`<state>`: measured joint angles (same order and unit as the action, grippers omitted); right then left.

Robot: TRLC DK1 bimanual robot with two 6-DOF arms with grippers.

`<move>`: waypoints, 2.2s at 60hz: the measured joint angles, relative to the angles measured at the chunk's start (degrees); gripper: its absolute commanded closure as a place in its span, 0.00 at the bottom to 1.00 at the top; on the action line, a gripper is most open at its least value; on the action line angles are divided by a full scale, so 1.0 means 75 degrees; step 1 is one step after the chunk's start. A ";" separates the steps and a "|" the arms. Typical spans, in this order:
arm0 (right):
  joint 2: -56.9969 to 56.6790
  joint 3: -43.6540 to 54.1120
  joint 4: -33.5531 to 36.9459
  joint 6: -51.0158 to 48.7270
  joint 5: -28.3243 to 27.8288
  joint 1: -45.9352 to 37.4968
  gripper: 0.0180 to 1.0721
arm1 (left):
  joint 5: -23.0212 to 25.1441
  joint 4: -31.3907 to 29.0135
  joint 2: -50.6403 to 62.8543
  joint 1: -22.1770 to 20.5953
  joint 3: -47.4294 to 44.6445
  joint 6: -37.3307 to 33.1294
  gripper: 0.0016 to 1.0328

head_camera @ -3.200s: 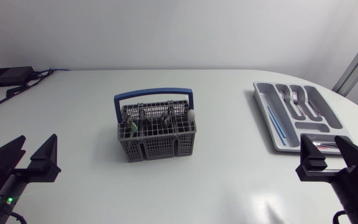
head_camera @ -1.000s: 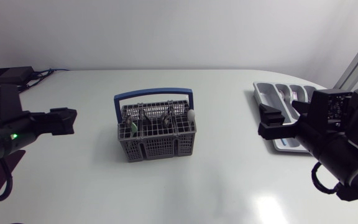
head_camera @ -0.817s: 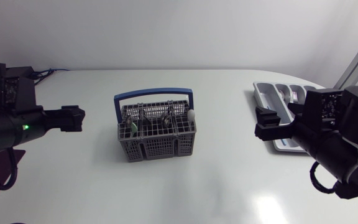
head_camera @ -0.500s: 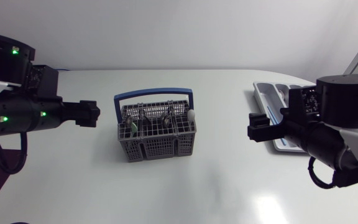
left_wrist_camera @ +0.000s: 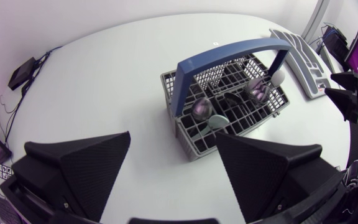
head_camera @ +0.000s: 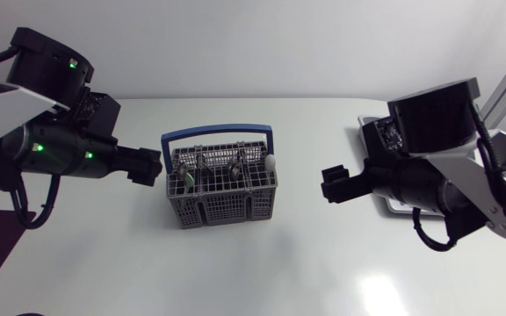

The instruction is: Unload the cutlery basket into the drawer organizer.

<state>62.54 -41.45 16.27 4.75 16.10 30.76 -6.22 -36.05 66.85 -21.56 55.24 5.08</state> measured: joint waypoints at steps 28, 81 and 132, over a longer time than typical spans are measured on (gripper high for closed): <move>0.0982 -0.0927 0.0286 0.0026 -0.1580 0.0752 0.05 | 0.0402 -0.0277 0.0487 -0.0105 0.0393 -0.0020 0.10; 0.1766 -0.1512 0.0612 0.0140 -0.1580 0.1157 0.05 | 0.0134 -0.0067 0.1431 -0.0997 0.0717 -0.4217 0.14; 0.2072 -0.1443 0.0551 -0.0300 -0.1582 0.1157 0.05 | 0.0801 0.0679 0.0918 -0.0918 0.0309 -1.0107 0.14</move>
<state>78.08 -52.27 20.40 2.50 4.23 39.44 -0.21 -30.96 73.73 -28.45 57.56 -70.72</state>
